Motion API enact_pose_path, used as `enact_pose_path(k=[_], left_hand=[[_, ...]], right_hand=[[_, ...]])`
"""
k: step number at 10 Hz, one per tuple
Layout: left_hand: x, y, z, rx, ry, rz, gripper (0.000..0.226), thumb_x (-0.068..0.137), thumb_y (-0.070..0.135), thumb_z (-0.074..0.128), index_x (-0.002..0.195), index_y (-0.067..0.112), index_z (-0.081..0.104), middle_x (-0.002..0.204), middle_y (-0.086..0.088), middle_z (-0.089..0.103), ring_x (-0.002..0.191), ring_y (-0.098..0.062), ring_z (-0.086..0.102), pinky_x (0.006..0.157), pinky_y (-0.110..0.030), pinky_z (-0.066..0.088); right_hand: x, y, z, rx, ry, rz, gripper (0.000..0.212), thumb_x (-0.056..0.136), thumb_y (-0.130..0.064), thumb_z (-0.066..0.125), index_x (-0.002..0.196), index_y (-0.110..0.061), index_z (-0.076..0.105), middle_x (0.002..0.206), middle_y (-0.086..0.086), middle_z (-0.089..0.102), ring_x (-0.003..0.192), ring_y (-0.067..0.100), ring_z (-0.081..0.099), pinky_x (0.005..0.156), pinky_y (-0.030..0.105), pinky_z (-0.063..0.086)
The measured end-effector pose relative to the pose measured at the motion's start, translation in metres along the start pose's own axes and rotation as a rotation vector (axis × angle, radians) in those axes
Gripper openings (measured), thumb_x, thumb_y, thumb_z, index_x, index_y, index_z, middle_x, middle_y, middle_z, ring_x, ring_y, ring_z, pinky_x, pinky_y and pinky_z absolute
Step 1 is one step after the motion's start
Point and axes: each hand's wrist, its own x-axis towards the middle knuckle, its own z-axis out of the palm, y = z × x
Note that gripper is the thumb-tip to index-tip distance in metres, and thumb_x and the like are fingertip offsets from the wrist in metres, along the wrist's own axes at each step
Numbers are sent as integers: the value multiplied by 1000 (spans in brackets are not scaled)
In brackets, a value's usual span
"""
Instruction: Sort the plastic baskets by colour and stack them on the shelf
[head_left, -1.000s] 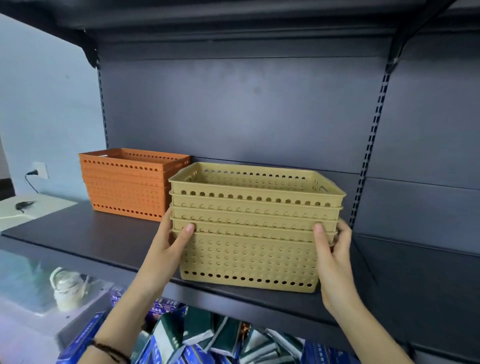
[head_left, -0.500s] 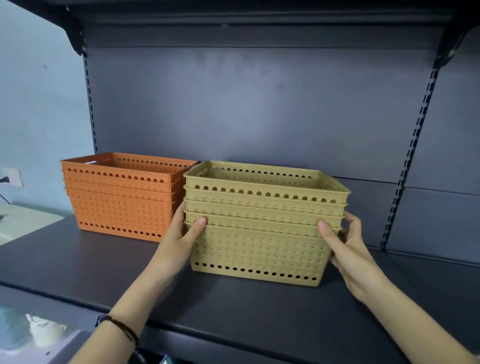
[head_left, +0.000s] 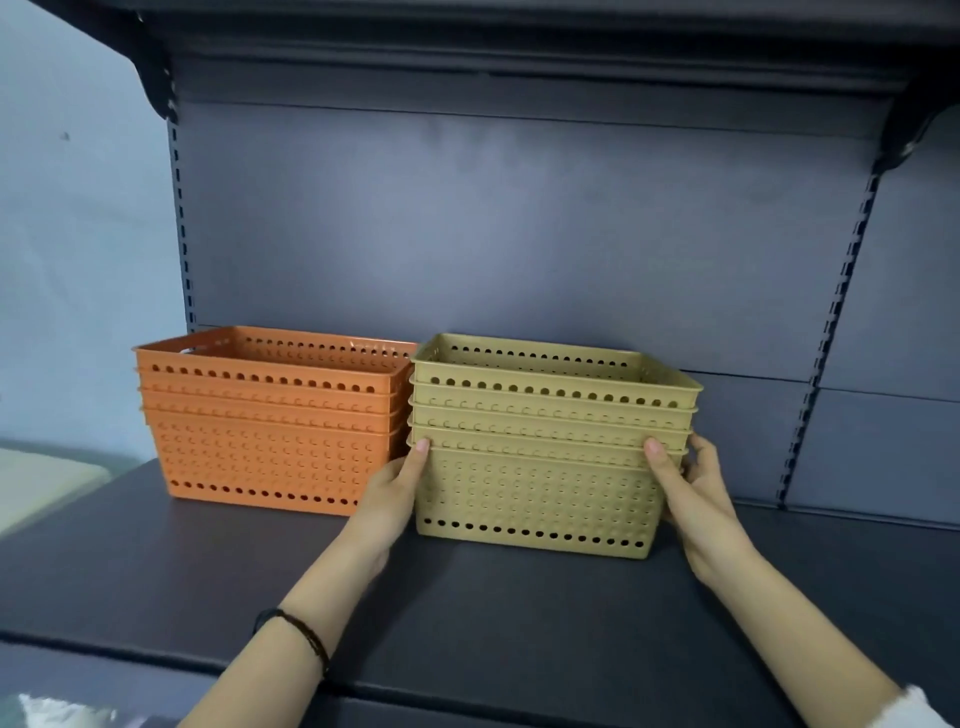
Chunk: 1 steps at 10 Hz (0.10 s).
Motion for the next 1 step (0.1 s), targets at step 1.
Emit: enact_pose_path(k=[1], left_hand=[[-8, -6, -19, 9, -35, -116, 44, 104, 38, 38, 132, 8, 54, 126, -5, 61, 118, -26, 57, 101, -37, 45]], right_hand=[[-5, 0, 20, -155, 231, -65, 54, 92, -41, 59, 139, -21, 40, 126, -2, 55, 115, 17, 55, 100, 39, 46]])
